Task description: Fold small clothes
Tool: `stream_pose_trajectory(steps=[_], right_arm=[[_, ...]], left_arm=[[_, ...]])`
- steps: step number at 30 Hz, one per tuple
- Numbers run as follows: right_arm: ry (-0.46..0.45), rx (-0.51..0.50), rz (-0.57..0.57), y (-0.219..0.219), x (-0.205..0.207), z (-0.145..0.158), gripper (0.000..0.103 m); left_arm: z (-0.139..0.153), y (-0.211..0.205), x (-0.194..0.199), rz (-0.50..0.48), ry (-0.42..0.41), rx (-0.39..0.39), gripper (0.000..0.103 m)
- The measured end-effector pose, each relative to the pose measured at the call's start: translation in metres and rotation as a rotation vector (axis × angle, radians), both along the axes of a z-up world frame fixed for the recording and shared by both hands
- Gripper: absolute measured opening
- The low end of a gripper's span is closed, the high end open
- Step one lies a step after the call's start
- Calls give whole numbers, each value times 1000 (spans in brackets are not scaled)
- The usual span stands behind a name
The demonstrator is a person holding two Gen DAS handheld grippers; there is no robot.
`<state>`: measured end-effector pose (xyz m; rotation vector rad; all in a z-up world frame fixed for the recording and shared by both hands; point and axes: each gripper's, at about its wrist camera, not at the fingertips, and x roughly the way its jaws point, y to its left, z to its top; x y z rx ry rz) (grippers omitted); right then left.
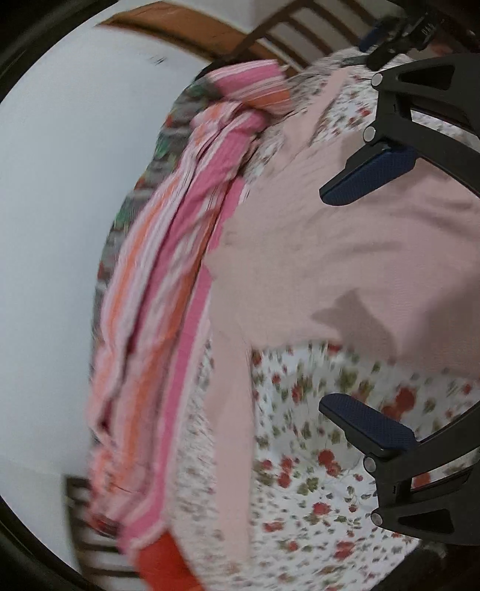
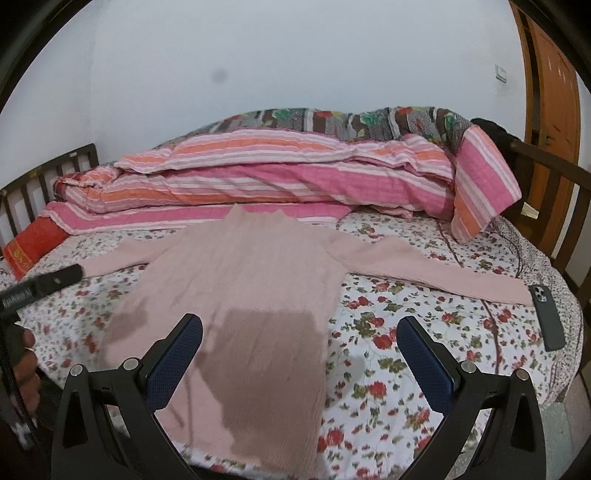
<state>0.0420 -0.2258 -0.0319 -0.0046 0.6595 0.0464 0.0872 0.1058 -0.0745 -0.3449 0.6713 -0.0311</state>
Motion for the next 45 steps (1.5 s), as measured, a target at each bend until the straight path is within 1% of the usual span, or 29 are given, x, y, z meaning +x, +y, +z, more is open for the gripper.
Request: stream_pose_trajectory(steps=[1, 3, 6, 7, 9, 12, 14, 15, 16, 18, 19, 20, 21, 22, 23, 25, 27, 30, 32, 34, 35, 38, 40, 43, 45], right_arm=[[14, 10, 16, -1, 8, -5, 103], [23, 15, 4, -5, 22, -17, 103], [52, 7, 11, -8, 44, -34, 103], [66, 5, 15, -8, 51, -41, 103], [101, 2, 21, -9, 63, -53, 102], [139, 10, 10, -13, 77, -72, 99], [158, 33, 3, -18, 83, -81, 99], [166, 44, 1, -21, 85, -85, 99], [171, 48, -1, -23, 86, -87, 99], [175, 39, -14, -26, 88, -90, 99], [175, 34, -21, -29, 89, -91, 99], [176, 32, -28, -32, 90, -92, 99], [179, 32, -36, -35, 90, -91, 99], [180, 34, -41, -38, 91, -91, 99], [178, 36, -45, -42, 91, -90, 99], [171, 37, -52, -49, 92, -87, 99], [161, 41, -61, -58, 93, -84, 99], [150, 58, -66, -68, 95, -81, 99], [140, 66, -67, -75, 95, -80, 99], [132, 72, -73, -82, 97, -79, 99], [130, 75, -78, -86, 97, -79, 99], [117, 90, -92, -99, 96, -76, 99], [113, 107, -105, -108, 96, -76, 99], [105, 143, -131, -119, 96, -73, 99], [100, 156, -143, -124, 97, -72, 99]], left_arm=[[-10, 15, 9, 39, 21, -4, 100], [-26, 46, 19, 124, 33, -6, 96], [-46, 93, 37, 221, 57, -24, 94], [-53, 110, 43, 256, 67, -39, 91], [-65, 142, 54, 323, 88, -70, 88], [-83, 192, 71, 426, 130, -150, 78], [-90, 218, 75, 476, 121, -193, 76], [-90, 227, 77, 496, 102, -196, 73], [-89, 235, 80, 515, 89, -180, 71], [-90, 253, 89, 562, 85, -173, 70], [-92, 259, 91, 577, 87, -186, 64], [-95, 268, 94, 600, 92, -209, 60], [-97, 277, 97, 627, 95, -223, 51], [-97, 282, 99, 644, 98, -216, 41], [-96, 284, 100, 657, 108, -201, 35], [-93, 290, 108, 686, 148, -137, 13], [-87, 290, 110, 683, 145, -111, 8], [-61, 269, 115, 653, 99, -31, 7], [-38, 245, 125, 598, 53, 2, 7], [-12, 208, 142, 511, 8, 26, 7], [-4, 195, 148, 481, -2, 34, 7], [26, 124, 180, 320, -39, 79, 7], [38, 76, 197, 226, -60, 110, 7], [48, -2, 220, 82, -81, 145, 7], [46, -52, 230, -14, -71, 147, 7]])
